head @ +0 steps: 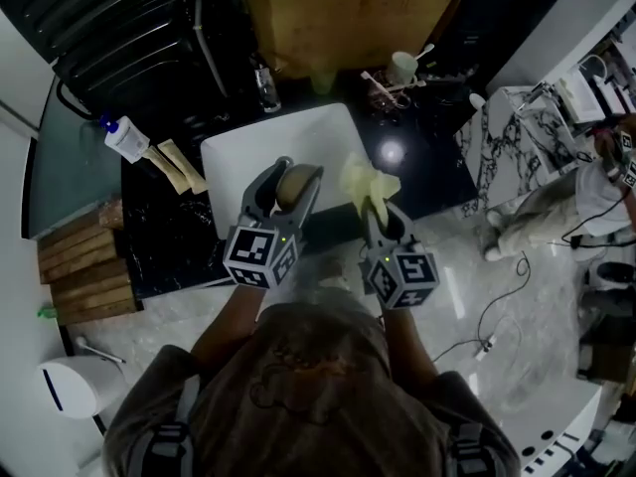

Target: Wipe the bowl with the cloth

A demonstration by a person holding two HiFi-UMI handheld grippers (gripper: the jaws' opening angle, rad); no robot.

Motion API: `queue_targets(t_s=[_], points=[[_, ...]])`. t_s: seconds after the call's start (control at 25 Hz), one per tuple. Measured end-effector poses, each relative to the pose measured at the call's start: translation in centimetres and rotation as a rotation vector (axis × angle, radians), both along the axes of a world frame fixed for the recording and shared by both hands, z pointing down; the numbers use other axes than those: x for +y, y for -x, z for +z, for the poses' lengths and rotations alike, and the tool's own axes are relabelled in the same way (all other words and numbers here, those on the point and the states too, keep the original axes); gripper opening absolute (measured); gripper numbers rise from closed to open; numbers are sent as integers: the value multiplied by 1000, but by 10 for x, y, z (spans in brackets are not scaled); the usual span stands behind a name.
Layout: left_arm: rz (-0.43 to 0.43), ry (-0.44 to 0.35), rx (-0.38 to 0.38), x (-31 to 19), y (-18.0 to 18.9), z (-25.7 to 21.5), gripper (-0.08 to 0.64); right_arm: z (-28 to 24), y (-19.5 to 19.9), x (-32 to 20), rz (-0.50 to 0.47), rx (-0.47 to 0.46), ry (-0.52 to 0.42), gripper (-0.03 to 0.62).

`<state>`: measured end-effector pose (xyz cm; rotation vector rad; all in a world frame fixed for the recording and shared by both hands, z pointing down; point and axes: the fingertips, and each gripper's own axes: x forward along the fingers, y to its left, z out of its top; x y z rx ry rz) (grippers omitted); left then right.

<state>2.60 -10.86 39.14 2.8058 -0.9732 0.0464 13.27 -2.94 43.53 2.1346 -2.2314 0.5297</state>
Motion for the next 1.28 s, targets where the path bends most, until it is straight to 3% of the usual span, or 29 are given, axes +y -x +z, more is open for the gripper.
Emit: queue_targets(t_s=[0.4, 0.72, 1.04, 1.28], points=[[-86, 12, -34, -43, -43, 4, 262, 0, -49, -61, -140, -11, 11, 38], [-172, 28, -66, -65, -40, 7, 262, 6, -54, -96, -258, -23, 35, 38], [-174, 30, -96, -82, -28, 14, 262, 8, -41, -122, -277, -20, 31, 38], [-129, 33, -123, -93, -29, 26, 262, -2, -36, -138, -304, 13, 11, 38]])
